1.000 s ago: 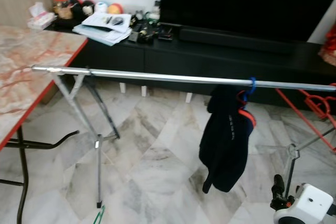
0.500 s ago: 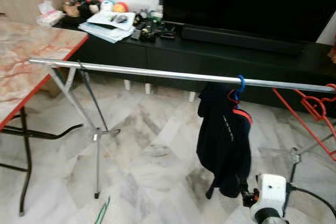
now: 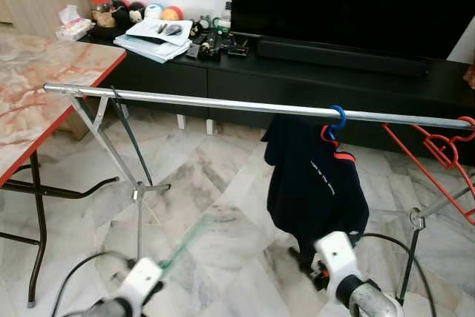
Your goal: Hang hanger
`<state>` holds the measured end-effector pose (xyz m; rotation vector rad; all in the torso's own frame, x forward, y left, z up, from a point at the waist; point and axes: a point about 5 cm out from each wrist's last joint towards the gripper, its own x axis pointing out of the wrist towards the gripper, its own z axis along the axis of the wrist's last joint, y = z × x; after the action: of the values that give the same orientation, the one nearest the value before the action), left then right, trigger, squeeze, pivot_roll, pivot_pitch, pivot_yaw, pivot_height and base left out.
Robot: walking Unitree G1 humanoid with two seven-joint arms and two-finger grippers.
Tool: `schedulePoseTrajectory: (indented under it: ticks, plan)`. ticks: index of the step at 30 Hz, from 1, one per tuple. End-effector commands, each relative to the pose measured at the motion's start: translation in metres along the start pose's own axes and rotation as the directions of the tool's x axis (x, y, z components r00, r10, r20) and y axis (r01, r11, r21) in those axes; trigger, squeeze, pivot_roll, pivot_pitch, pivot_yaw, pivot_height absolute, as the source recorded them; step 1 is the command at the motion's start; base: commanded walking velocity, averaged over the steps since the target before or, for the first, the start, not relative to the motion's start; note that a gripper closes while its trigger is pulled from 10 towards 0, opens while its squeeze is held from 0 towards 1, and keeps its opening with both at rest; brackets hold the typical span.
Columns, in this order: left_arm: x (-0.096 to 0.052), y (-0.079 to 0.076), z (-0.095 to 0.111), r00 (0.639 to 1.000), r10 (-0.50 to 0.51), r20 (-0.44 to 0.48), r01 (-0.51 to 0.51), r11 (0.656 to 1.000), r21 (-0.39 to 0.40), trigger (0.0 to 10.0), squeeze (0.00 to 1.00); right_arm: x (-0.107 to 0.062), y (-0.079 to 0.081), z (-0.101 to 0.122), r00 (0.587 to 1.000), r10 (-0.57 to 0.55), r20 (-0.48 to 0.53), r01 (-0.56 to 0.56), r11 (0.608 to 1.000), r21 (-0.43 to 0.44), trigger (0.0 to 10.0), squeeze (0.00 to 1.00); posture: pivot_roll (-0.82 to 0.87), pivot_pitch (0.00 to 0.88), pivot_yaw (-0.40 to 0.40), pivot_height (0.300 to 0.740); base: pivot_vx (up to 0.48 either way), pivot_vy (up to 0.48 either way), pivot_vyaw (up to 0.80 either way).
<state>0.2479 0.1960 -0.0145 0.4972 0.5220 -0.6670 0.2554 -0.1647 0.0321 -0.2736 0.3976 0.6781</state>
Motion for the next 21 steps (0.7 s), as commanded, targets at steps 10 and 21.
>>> schedulePoseTrajectory:
  ticks: [10, 21]
  plan:
    - [0.000, 0.006, 0.044, 0.910, -0.407, -0.079, 0.411, 0.862, 0.296, 10.0, 0.00, 0.012, 0.008, 0.024, 0.905, 0.425, -0.017, -0.421, 0.889, -0.182, 10.0, 0.00, 0.04, 0.104, 0.002, 0.740, 0.000, 0.000, 0.00]
    - [0.009, 0.010, 0.076, 0.881, -0.464, -0.092, 0.463, 0.805, 0.372, 10.0, 0.00, 0.020, 0.025, 0.030, 0.766, 0.640, -0.048, -0.634, 0.743, -0.215, 10.0, 0.00, 0.04, 0.117, 0.038, 0.740, 0.000, 0.000, 0.00]
